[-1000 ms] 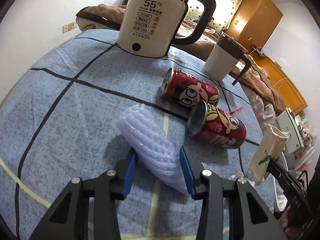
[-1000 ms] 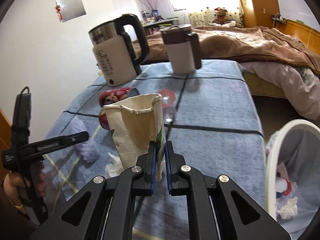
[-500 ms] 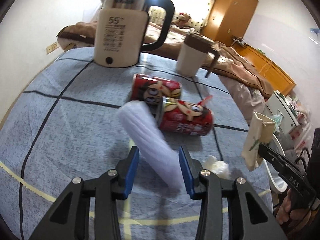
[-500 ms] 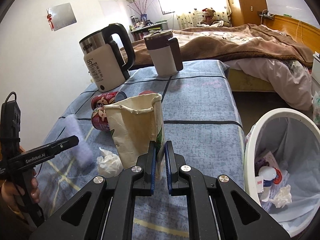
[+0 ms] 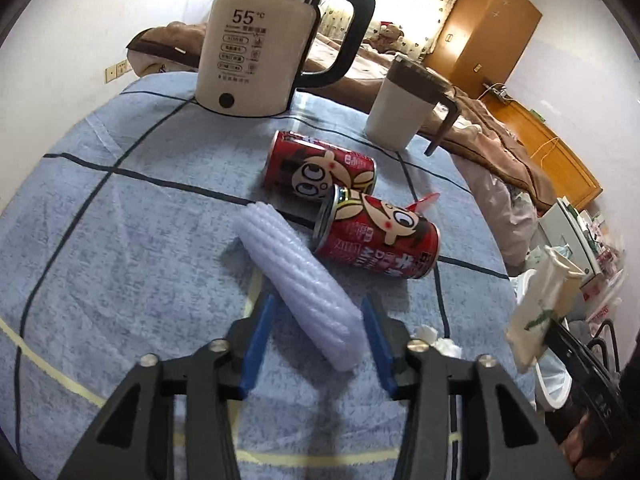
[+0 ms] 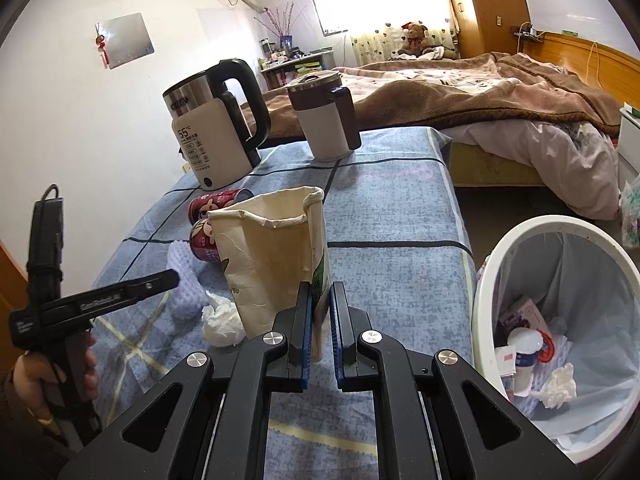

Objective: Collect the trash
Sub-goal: 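Lift the paper bag and foam net off the table with both tools, then carry bag and foam net over the bin and open both tools to drop them, then move both open tools back over the table toward the remaining items, then grasp the crumpled white tissue with the right tool, then grasp the red cartoon can upright with the left tool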

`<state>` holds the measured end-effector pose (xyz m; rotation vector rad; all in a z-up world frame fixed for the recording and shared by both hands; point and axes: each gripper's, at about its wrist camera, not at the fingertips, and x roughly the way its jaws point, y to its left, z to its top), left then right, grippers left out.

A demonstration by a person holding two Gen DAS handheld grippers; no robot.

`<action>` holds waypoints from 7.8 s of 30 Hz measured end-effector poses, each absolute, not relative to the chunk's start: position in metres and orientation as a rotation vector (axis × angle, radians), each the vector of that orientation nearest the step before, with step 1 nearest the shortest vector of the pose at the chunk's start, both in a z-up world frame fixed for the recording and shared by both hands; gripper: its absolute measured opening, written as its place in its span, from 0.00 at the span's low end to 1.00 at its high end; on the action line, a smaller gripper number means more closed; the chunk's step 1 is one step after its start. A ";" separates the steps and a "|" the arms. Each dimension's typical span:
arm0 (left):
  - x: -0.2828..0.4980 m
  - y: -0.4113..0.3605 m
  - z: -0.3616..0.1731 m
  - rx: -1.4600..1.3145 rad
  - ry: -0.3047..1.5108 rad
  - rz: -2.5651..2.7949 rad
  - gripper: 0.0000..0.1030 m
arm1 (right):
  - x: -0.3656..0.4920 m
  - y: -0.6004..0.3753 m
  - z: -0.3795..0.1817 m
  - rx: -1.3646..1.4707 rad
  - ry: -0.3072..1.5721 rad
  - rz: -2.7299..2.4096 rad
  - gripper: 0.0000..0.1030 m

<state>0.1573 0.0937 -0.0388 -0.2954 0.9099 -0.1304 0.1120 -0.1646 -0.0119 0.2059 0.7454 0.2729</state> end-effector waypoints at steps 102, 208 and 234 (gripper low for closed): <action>0.118 -0.159 -0.007 -0.057 0.868 -0.663 0.56 | 0.056 -0.359 -0.027 0.284 0.772 -0.181 0.27; 0.167 0.043 -0.030 -0.223 0.828 -0.585 0.71 | 0.122 -0.155 -0.045 0.195 0.850 0.239 0.22; 0.196 0.030 -0.034 0.011 0.796 -0.525 0.72 | 0.126 -0.156 -0.050 0.212 0.862 0.250 0.22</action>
